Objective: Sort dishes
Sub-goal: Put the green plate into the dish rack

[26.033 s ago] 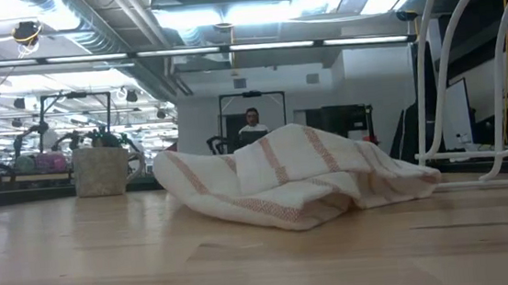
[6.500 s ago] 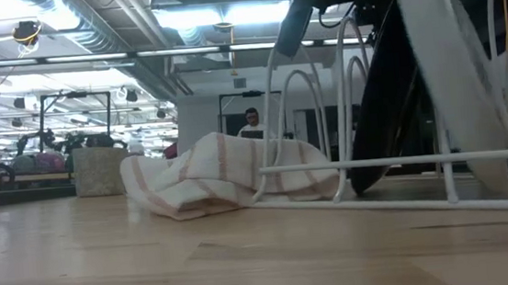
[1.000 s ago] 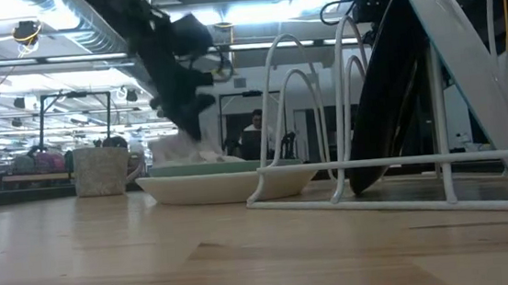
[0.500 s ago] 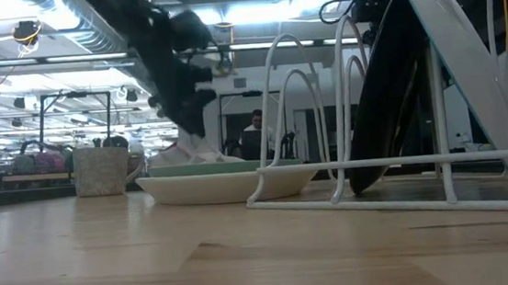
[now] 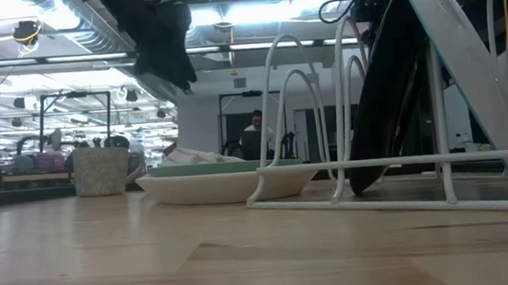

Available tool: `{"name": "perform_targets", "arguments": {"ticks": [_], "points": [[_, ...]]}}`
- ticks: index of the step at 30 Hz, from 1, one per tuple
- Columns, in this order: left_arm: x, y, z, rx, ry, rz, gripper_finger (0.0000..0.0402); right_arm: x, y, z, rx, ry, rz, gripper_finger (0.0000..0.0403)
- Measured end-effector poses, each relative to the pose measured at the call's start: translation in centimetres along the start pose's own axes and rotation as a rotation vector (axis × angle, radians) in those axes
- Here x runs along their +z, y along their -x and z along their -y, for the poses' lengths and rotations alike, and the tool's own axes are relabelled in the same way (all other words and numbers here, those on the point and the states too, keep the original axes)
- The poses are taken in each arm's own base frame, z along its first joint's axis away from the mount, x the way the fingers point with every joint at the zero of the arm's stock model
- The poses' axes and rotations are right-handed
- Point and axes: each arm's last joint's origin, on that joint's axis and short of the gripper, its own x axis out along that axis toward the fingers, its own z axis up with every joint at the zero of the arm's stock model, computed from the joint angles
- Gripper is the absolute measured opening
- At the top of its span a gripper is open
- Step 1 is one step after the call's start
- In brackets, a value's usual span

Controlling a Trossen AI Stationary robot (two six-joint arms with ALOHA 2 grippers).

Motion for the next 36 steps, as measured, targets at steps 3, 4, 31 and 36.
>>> {"name": "perform_targets", "arguments": {"ticks": [3,4,31,36], "points": [[-1.1,0.1,2.6,-0.086,-0.079,-0.064,0.0155,0.0,0.0,0.0,0.000,0.000,0.000,0.0145],[-1.5,0.1,3.5,-0.107,-0.106,-0.081,0.0155,0.0,0.0,0.0,0.000,0.000,0.000,0.0145],[-9.6,-7.9,14.9,-0.148,-0.584,-0.371,0.0155,0.0,0.0,0.0,0.003,-0.035,-0.002,0.0145],[-10.0,-8.8,14.8,-0.082,-0.618,-0.368,0.0155,0.0,0.0,0.0,0.003,-0.035,-0.002,0.0145]]}}
